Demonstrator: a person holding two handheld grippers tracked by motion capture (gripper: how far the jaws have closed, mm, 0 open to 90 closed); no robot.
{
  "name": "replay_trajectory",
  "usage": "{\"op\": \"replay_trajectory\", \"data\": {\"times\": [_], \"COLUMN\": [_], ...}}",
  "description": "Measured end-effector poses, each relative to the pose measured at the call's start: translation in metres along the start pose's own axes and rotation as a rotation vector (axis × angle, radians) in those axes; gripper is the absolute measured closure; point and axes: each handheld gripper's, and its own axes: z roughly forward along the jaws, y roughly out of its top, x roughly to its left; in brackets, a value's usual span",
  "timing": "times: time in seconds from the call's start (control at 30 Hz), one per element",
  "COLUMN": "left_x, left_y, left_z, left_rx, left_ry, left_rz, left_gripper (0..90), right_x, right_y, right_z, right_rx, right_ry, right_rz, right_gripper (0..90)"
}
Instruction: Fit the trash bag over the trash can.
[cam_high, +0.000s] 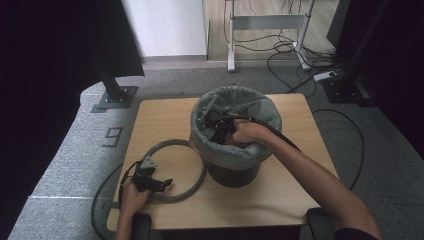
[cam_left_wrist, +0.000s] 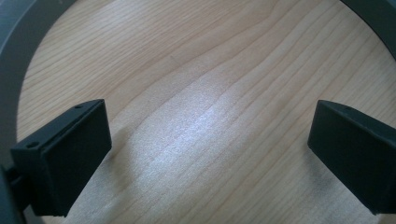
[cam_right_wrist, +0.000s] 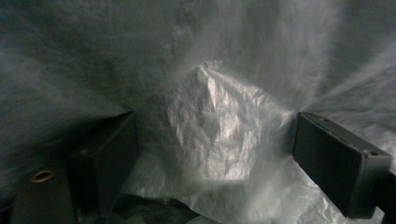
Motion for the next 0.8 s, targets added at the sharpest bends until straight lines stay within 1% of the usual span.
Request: {"op": "replay_trajectory", "data": {"times": [0.03,0.1,0.13,0.17,0.2,0.3,0.37,0.4,0.47,0.5,0.53,0.6,0.67,0.73,0.77,0.8], "left_x": [0.000,-0.001,-0.002,-0.002,-0.002,-0.002,-0.002,-0.001,-0.001,-0.001,-0.001,-0.001,-0.001,0.000,0.000,0.000], "left_y": [0.000,0.001,0.001,0.001,0.001,0.001,0.000,0.000,0.000,0.000,-0.001,-0.001,-0.001,-0.002,-0.002,-0.002], "left_z": [0.001,0.002,0.002,0.003,0.003,0.003,0.003,0.003,0.004,0.005,0.005,0.005,0.005,0.005,0.005,0.005], "left_rx": [0.001,0.008,0.012,0.014,0.015,0.020,0.022,0.024,0.032,0.032,0.031,0.028,0.024,0.021,0.021,0.021], "left_ry": [-0.001,-0.004,-0.003,-0.004,-0.002,0.004,0.005,0.006,0.011,0.007,0.001,0.000,-0.001,-0.003,-0.003,-0.003], "left_rz": [0.004,0.012,0.015,0.016,0.017,0.016,0.013,0.011,0.014,0.010,0.008,0.010,0.011,0.012,0.012,0.013], "left_gripper": [0.0,0.0,0.0,0.0,0.0,0.0,0.0,0.0,0.0,0.0,0.0,0.0,0.0,0.0,0.0,0.0], "right_x": [0.000,0.000,0.000,0.000,-0.001,-0.007,-0.013,-0.019,-0.030,-0.038,-0.044,-0.055,-0.062,-0.067,-0.070,-0.072], "right_y": [0.000,0.002,0.002,0.003,0.003,0.002,0.000,-0.002,-0.006,-0.010,-0.012,-0.017,-0.020,-0.021,-0.022,-0.022], "right_z": [0.001,-0.001,-0.004,-0.011,-0.016,-0.035,-0.049,-0.059,-0.073,-0.079,-0.082,-0.079,-0.069,-0.058,-0.049,-0.043], "right_rx": [0.004,0.001,-0.014,-0.046,-0.064,-0.118,-0.156,-0.177,-0.206,-0.220,-0.221,-0.199,-0.166,-0.155,-0.155,-0.150], "right_ry": [-0.007,-0.020,-0.027,-0.035,-0.039,-0.040,-0.047,-0.052,-0.069,-0.094,-0.114,-0.137,-0.160,-0.171,-0.155,-0.131], "right_rz": [-0.010,-0.013,-0.014,-0.013,-0.006,0.011,0.026,0.042,0.051,0.068,0.083,0.093,0.106,0.119,0.132,0.136], "right_gripper": [13.7,14.3,14.4,14.3,14.3,14.3,14.2,14.2,14.1,14.1,14.1,14.1,14.1,14.5,15.3,13.7]}}
